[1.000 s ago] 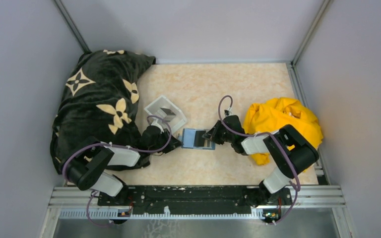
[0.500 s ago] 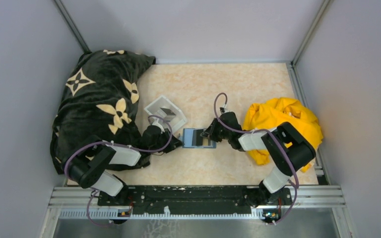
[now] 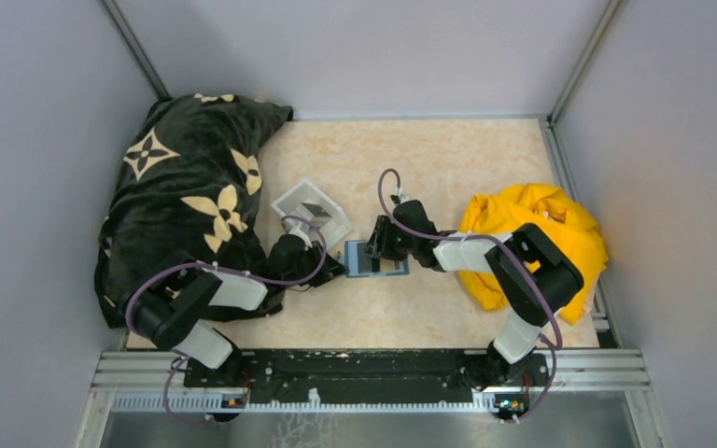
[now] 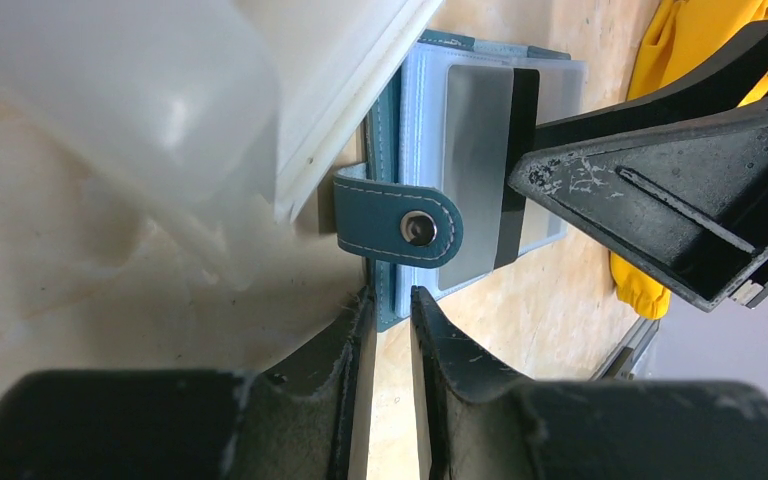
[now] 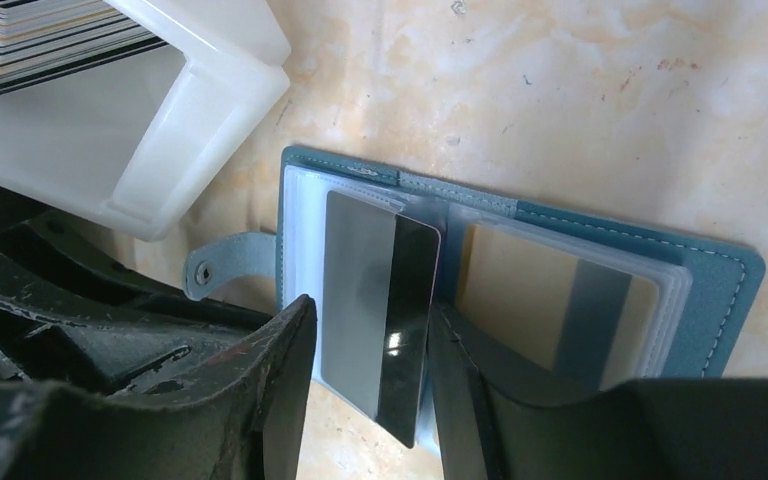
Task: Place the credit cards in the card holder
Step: Insert the credit card into the card holder.
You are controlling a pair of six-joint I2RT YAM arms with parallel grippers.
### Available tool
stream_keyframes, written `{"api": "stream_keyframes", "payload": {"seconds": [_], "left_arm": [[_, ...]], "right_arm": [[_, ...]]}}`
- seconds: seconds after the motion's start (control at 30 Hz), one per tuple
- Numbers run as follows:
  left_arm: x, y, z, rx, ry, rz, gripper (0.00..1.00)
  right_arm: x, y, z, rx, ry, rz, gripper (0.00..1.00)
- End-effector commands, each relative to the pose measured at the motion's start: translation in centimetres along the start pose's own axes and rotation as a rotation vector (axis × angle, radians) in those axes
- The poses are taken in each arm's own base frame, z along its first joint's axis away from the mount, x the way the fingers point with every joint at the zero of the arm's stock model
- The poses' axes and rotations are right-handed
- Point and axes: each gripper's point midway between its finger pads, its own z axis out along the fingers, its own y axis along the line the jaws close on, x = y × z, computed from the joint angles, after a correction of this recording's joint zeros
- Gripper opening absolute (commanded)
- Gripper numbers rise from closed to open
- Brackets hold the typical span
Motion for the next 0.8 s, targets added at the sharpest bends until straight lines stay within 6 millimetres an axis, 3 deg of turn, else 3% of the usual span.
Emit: {"api": "stream_keyframes", "payload": {"seconds": [0.0,0.47,0.77], "left_arm": [[1.9,2.2,0.0,-0.078,0.068,0.016,0.26],[2.5,-0.2,0.1,0.083,0.088,0.002,0.26],[1.9,-0.8,0.0,0.1,0.061,0.015,0.25]], "right_arm": [[2.1,-2.3,-0.5,0.136,0.082,-0.082,0.46],[4.4,-1.8,1.2,0.264,0.172,-0.205,0.47],[5.9,-1.1,1.2,0.301,0.207,-0.256,0.47]]}}
